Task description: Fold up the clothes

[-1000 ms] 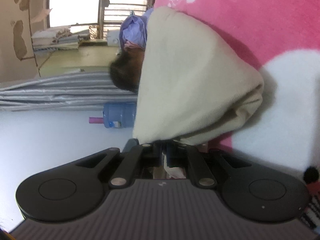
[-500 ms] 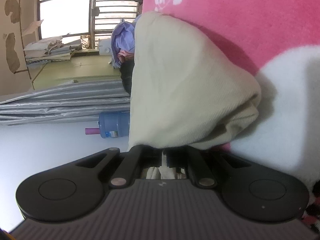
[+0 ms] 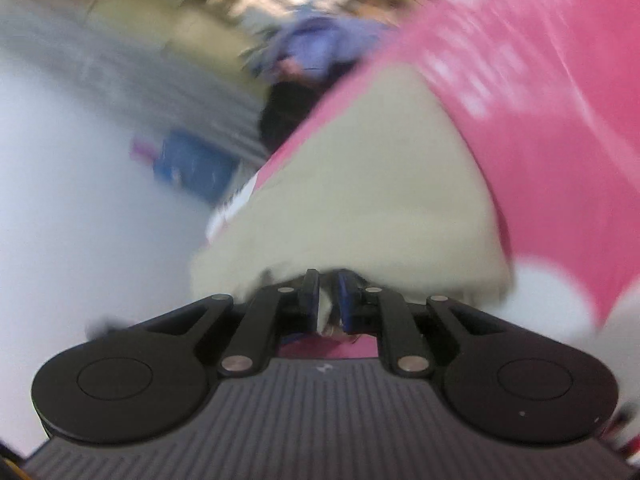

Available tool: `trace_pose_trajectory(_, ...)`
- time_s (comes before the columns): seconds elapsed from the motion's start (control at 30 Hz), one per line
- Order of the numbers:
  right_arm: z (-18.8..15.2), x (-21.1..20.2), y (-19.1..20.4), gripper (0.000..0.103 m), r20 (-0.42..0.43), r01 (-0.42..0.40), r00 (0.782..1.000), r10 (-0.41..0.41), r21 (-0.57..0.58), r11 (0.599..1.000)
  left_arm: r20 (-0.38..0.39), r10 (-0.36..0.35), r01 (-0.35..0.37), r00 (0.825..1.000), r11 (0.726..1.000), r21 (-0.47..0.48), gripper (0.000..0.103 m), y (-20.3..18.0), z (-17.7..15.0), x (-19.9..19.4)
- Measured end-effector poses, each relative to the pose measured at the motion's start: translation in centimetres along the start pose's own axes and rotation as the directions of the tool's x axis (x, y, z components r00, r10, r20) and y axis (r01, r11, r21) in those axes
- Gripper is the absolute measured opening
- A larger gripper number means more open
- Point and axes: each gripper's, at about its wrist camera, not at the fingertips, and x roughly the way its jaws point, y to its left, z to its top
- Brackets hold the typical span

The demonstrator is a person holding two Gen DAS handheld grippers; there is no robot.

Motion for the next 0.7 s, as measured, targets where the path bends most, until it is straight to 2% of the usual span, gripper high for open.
trace_pose_trajectory(0.03, 0.1, -0.1, 1.6, 0.011, 0.01, 0.035, 0.999, -0.034, -0.125, 0.992, -0.001, 0.003, -0.003, 1.0, 1.0, 0.005, 0.033, -0.1, -0.1, 0.1)
trace_pose_trajectory(0.07, 0.2, -0.1, 3.1, 0.013, 0.023, 0.07, 0.998, -0.066, -0.247, 0.967, -0.002, 0.006, -0.006, 1.0, 1.0, 0.011, 0.034, -0.3, -0.1, 0.3)
trace_pose_trajectory(0.13, -0.3, 0.7, 5.4, 0.016, 0.031, 0.121, 0.992, -0.12, -0.45, 0.885, 0.001, 0.015, -0.015, 1.0, 1.0, 0.027, 0.035, -0.7, -0.3, 0.5)
trace_pose_trajectory(0.27, -1.4, 3.3, 7.0, 0.019, -0.007, 0.157, 0.976, -0.218, -0.667, 0.728, 0.007, 0.026, -0.027, 1.0, 0.998, 0.052, 0.036, -1.2, -0.5, 0.5)
trace_pose_trajectory(0.43, -2.8, 5.4, 7.3, 0.02, 0.025, 0.213, 0.946, -0.323, -0.802, 0.559, 0.005, 0.027, -0.028, 1.0, 0.995, 0.098, 0.036, -1.7, -0.6, 0.3)
trace_pose_trajectory(0.47, -2.8, 5.5, 7.2, 0.02, 0.032, 0.218, 0.944, -0.329, -0.809, 0.546, 0.004, 0.027, -0.027, 1.0, 0.993, 0.113, 0.036, -1.9, -0.6, 0.3)
trace_pose_trajectory(0.57, -2.2, 5.8, 7.3, 0.018, 0.044, 0.221, 0.947, -0.318, -0.809, 0.545, 0.007, 0.028, -0.029, 1.0, 0.987, 0.157, 0.036, -2.6, -0.7, 0.2)
trace_pose_trajectory(0.6, -1.9, 5.7, 7.3, 0.016, 0.049, 0.223, 0.948, -0.314, -0.806, 0.549, 0.008, 0.028, -0.029, 1.0, 0.985, 0.169, 0.036, -2.9, -0.7, 0.2)
trace_pose_trajectory(0.63, -1.8, 5.4, 7.0, 0.007, 0.054, 0.226, 0.95, -0.306, -0.797, 0.56, 0.01, 0.029, -0.03, 1.0, 0.983, 0.179, 0.036, -3.1, -0.8, 0.3)
trace_pose_trajectory(0.7, -1.6, 4.8, 6.5, 0.004, 0.067, 0.236, 0.953, -0.295, -0.775, 0.586, 0.011, 0.033, -0.035, 0.999, 0.98, 0.197, 0.037, -3.3, -0.8, 0.4)
